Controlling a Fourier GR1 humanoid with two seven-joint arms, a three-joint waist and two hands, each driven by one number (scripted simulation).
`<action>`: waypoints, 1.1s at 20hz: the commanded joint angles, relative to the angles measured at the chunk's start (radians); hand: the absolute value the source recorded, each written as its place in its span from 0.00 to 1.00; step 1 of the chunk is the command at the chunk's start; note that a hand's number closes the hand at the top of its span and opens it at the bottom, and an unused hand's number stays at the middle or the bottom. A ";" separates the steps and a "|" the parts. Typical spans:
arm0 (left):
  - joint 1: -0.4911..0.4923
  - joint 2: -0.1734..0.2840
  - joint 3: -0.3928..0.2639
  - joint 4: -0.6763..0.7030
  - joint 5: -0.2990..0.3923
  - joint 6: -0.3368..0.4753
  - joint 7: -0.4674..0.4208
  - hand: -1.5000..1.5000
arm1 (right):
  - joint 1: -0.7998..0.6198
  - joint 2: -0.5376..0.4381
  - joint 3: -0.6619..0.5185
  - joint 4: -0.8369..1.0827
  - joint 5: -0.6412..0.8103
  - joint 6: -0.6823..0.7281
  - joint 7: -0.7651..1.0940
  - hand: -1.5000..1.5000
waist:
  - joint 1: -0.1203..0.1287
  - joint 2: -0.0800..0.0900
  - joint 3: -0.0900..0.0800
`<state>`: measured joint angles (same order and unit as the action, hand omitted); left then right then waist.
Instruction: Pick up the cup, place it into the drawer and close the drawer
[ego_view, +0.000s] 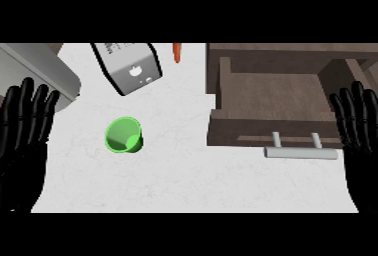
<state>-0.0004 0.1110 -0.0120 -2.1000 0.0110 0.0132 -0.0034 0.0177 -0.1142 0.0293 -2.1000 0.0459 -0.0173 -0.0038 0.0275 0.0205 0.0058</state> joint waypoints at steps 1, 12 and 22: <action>-0.013 0.056 0.064 -0.031 0.092 -0.070 0.059 0.00 | -0.052 -0.025 -0.073 0.105 -0.077 0.052 -0.048 0.00 | -0.023 -0.020 -0.006; -0.108 0.102 0.172 0.351 0.475 -0.295 0.058 0.00 | -0.114 -0.047 -0.016 0.161 -0.112 0.127 0.058 0.00 | -0.026 -0.017 -0.006; -0.156 0.109 0.180 0.623 0.338 -0.332 -0.056 0.00 | -0.283 -0.033 -0.062 0.266 -0.111 0.114 0.102 0.00 | -0.025 -0.019 -0.006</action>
<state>-0.1503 0.2042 0.1483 -1.5665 0.3665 -0.2871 -0.0214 -0.1679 -0.1435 -0.0030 -1.9169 -0.0639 0.1003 0.0892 -0.0009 0.0015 -0.0003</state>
